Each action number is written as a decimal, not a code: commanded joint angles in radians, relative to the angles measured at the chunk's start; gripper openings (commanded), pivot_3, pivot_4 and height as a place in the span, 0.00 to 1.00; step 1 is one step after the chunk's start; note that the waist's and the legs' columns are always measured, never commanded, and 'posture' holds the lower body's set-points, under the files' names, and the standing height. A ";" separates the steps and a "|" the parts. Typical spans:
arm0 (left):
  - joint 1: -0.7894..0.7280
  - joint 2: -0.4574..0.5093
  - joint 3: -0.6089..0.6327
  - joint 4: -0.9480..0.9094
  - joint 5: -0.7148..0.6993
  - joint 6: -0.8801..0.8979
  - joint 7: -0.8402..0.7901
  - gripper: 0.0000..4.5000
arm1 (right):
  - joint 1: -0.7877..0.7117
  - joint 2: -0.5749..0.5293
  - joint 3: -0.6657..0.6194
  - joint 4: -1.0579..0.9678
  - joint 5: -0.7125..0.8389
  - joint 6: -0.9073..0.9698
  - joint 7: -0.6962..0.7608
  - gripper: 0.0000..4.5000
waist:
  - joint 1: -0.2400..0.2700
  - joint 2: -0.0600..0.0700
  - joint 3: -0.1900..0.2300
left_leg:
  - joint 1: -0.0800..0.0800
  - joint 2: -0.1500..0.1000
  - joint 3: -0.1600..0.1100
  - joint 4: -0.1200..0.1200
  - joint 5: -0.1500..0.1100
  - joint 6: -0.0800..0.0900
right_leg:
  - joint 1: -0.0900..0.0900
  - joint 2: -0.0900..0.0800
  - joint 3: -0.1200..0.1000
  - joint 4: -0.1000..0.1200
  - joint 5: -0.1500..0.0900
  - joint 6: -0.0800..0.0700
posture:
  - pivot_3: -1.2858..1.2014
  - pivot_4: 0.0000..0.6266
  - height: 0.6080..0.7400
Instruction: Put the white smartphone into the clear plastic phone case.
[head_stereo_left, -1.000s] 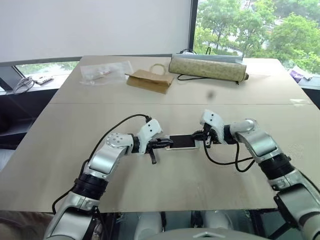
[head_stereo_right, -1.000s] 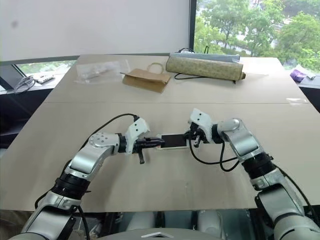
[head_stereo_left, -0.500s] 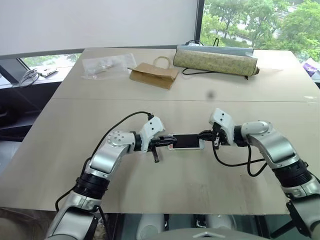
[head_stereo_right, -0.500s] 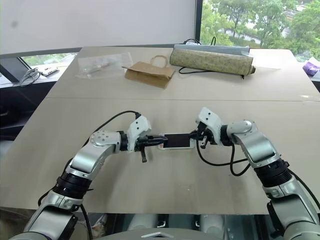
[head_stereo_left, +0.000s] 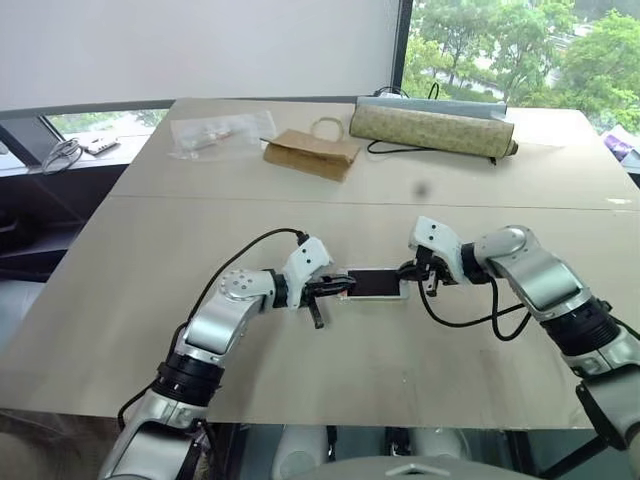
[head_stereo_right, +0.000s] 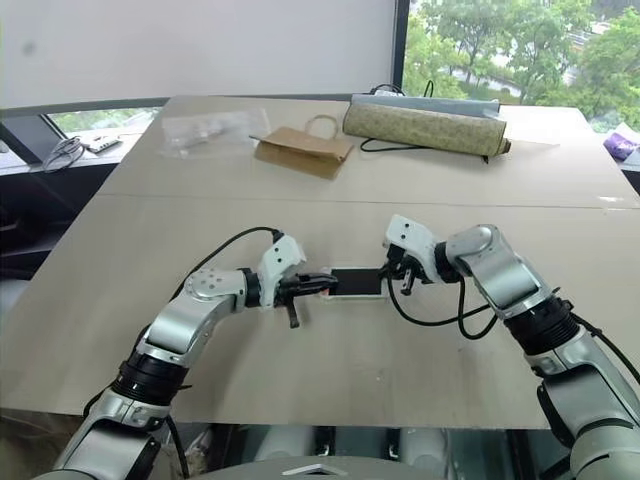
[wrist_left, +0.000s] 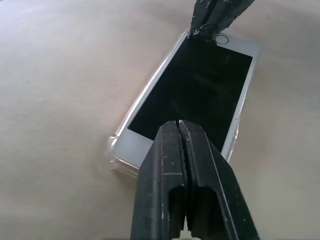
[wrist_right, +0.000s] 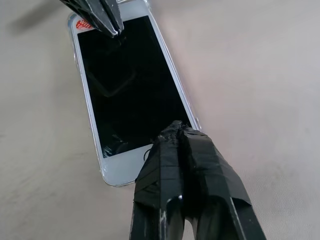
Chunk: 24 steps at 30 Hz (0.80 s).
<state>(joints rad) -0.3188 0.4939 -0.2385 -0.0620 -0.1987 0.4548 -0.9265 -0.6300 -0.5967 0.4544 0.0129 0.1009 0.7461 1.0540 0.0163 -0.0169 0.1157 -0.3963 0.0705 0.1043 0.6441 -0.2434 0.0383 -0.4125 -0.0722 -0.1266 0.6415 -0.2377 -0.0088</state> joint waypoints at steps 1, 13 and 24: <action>0.037 0.002 -0.038 -0.022 0.009 0.037 0.006 0.01 | 0.065 0.010 0.176 0.209 -0.099 0.035 0.026 0.00 | -0.001 -0.003 -0.005 | 0.000 0.000 0.000 0.000 0.000 0.000 | 0.000 0.000 0.000 0.000 0.000 0.000 | 0.52 0.24 1.00; 0.023 -0.008 -0.039 0.032 0.026 0.015 0.007 0.01 | 0.077 0.067 -0.051 0.125 -0.046 -0.102 -0.058 0.00 | -0.001 -0.001 -0.009 | 0.012 0.001 0.000 -0.004 -0.003 -0.005 | 0.007 -0.001 0.000 -0.001 0.000 0.000 | 0.52 0.24 1.00; -0.048 -0.020 -0.032 0.166 0.039 -0.058 -0.022 0.01 | 0.278 -0.032 -0.243 -0.381 0.138 0.052 -0.084 0.00 | -0.001 0.008 0.016 | -0.007 -0.002 0.000 -0.005 -0.001 -0.003 | -0.006 0.002 -0.001 -0.002 0.002 0.004 | 0.52 0.24 1.00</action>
<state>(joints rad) -0.3896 0.4685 -0.2433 0.0349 -0.1897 0.3837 -0.9515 -0.3645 -0.6245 0.2233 -0.2908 0.2129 0.7818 0.9844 0.0148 -0.0086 0.1315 -0.4031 0.0685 0.1045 0.6384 -0.2451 0.0354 -0.4185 -0.0698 -0.1273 0.6391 -0.2361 -0.0048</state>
